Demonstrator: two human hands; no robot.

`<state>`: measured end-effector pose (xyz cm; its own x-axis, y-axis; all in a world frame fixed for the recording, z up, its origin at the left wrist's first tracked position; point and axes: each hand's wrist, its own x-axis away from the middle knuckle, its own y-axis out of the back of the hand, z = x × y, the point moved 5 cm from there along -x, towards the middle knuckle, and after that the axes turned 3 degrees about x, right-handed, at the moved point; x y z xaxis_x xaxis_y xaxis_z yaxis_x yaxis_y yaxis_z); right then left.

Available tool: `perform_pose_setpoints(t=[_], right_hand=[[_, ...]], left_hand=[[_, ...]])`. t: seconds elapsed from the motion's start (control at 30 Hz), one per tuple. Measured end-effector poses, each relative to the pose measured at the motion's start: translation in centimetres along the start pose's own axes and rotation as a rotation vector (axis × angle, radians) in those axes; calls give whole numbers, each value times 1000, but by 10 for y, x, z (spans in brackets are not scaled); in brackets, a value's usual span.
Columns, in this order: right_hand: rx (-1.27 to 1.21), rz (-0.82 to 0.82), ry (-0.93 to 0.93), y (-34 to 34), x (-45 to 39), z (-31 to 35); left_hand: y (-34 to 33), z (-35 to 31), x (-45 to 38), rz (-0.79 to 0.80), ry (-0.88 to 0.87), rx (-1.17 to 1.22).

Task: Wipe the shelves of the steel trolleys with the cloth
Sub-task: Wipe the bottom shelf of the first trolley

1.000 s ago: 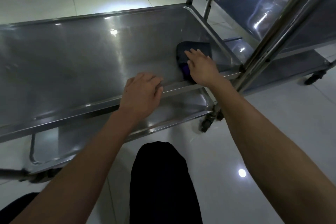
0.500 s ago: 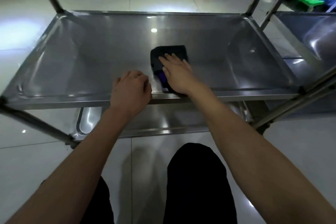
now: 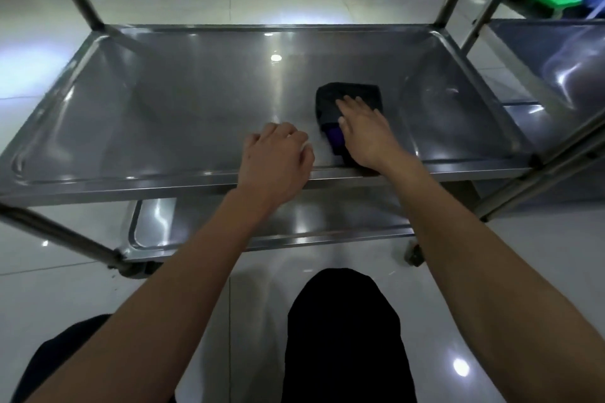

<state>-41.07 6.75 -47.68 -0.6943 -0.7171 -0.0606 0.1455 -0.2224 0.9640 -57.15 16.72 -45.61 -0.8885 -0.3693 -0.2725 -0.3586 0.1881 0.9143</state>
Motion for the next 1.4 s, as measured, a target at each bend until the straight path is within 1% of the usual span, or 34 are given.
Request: perform_pose_setpoints(t=[0.2, 0.33, 0.43, 0.53, 0.67, 0.77, 0.97, 1.07, 1.17, 1.4], right_hand=[[14, -27, -169, 26, 20, -90], [21, -64, -255, 42, 33, -136], [15, -72, -321, 51, 40, -167], [16, -93, -376, 62, 43, -194], [2, -109, -387, 74, 33, -210], [42, -81, -348, 72, 17, -206], [28, -23, -284, 59, -3, -177], [29, 18, -244, 51, -12, -155], [38, 34, -188, 42, -20, -126], [36, 72, -27, 12, -43, -26]], left_hand=[[-31, -76, -31, 70, -68, 31], [-54, -114, -45, 144, -87, -10], [-66, -118, -50, 183, -52, -59], [-66, -117, -49, 125, -43, -50], [-66, -115, -47, 107, -70, -11], [-64, -112, -43, 110, -102, -5], [-49, -94, -44, 183, -219, 51], [-38, -64, -39, 110, -155, 71], [-24, -31, -30, 38, -66, 35], [1, 30, -17, 13, 89, -17]])
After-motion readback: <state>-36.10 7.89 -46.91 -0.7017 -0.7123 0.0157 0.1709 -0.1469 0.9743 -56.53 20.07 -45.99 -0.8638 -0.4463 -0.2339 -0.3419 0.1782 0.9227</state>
